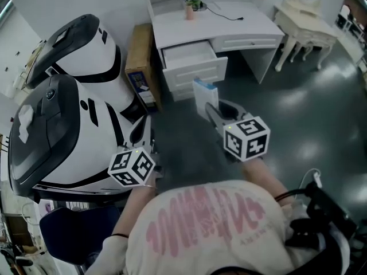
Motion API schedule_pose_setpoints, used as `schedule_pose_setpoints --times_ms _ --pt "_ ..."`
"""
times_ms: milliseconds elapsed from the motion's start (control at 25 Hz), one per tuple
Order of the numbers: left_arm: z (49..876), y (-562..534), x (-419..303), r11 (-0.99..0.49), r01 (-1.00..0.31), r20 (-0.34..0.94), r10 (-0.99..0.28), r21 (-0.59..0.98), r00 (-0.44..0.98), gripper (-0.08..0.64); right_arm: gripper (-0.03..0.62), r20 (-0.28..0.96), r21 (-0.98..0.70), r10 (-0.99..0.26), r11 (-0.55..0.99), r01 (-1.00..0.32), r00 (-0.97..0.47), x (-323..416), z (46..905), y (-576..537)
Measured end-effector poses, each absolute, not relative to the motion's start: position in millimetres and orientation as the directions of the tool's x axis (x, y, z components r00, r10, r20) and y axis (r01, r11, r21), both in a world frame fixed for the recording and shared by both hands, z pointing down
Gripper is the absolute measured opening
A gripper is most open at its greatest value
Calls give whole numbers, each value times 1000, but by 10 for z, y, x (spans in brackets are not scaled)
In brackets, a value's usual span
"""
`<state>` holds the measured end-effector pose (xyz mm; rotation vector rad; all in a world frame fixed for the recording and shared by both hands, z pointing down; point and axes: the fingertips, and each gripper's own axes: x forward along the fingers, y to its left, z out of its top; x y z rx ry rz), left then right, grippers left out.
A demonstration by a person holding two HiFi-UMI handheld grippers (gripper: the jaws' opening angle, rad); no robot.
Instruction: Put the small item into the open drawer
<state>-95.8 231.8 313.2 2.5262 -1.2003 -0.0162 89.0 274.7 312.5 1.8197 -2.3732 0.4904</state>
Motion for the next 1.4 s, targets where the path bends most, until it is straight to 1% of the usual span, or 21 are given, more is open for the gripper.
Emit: schedule_pose_setpoints --times_ms 200,440,720,1120,1400 --pt "3201 2381 -799 -556 -763 132 -773 329 620 34 101 298 -205 -907 244 -948 -298 1170 3194 2693" --pt "3255 2380 -792 -524 -779 148 -789 343 596 34 101 318 -230 -894 250 -941 -315 1275 3305 2684" --pt "3314 2240 -614 -533 -771 154 -779 348 608 34 101 341 -244 -888 234 -941 -309 1420 3421 2592" --pt "3347 1657 -481 -536 -761 132 -779 366 613 34 101 351 -256 -873 259 -931 -339 1421 3494 2060" --pt "3392 1021 -416 -544 -752 126 -773 373 621 34 101 356 -286 -874 235 -929 -331 1505 3578 1447"
